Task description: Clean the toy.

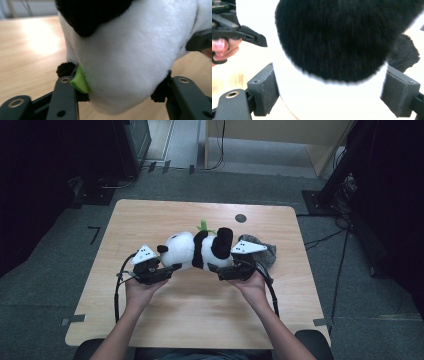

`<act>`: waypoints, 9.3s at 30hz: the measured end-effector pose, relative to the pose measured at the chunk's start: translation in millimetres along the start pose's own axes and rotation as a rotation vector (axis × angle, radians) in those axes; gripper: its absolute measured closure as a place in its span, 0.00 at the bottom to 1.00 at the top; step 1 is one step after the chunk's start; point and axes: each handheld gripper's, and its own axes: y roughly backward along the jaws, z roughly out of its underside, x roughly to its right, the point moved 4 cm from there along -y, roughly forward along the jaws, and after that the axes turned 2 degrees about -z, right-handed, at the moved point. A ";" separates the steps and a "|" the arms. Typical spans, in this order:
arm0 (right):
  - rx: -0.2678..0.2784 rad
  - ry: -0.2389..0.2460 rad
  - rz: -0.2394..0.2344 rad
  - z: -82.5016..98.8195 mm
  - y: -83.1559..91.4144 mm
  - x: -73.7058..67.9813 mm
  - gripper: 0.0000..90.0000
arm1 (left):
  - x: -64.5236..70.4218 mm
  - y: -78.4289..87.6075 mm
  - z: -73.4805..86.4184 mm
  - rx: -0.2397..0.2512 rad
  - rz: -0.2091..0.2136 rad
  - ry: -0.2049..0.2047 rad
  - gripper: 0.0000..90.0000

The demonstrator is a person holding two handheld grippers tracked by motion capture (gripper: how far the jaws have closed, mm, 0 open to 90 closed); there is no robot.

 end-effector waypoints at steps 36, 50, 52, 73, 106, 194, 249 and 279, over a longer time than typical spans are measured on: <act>-0.076 -0.028 0.030 16.7 2.2 5.1 0.39 | -3.4 -2.3 4.9 -0.020 0.027 0.018 0.23; -0.065 -0.120 0.018 13.5 8.6 5.4 0.34 | -10.8 -6.4 11.6 -0.095 0.088 0.178 0.22; -0.061 -0.108 0.032 12.6 9.8 4.6 0.33 | -13.1 -7.1 12.2 -0.094 0.097 0.197 0.22; -0.087 -0.116 0.032 6.5 7.4 -5.1 0.30 | -16.5 -0.7 16.2 -0.123 0.060 0.245 0.20; -0.093 -0.042 0.164 5.5 9.4 15.3 0.31 | -34.5 -1.5 11.6 -0.128 -0.071 0.160 0.21; -0.190 -0.142 0.551 77.9 6.0 133.0 0.85 | -44.2 -18.4 17.4 -0.145 -0.036 0.127 0.14; -0.168 0.058 0.170 -65.3 -33.2 23.4 0.85 | -45.6 -34.0 19.6 -0.046 -0.029 0.102 0.04; -0.212 0.094 0.086 -116.9 -87.3 10.5 0.86 | -29.6 -30.2 10.5 -0.059 -0.091 0.071 0.45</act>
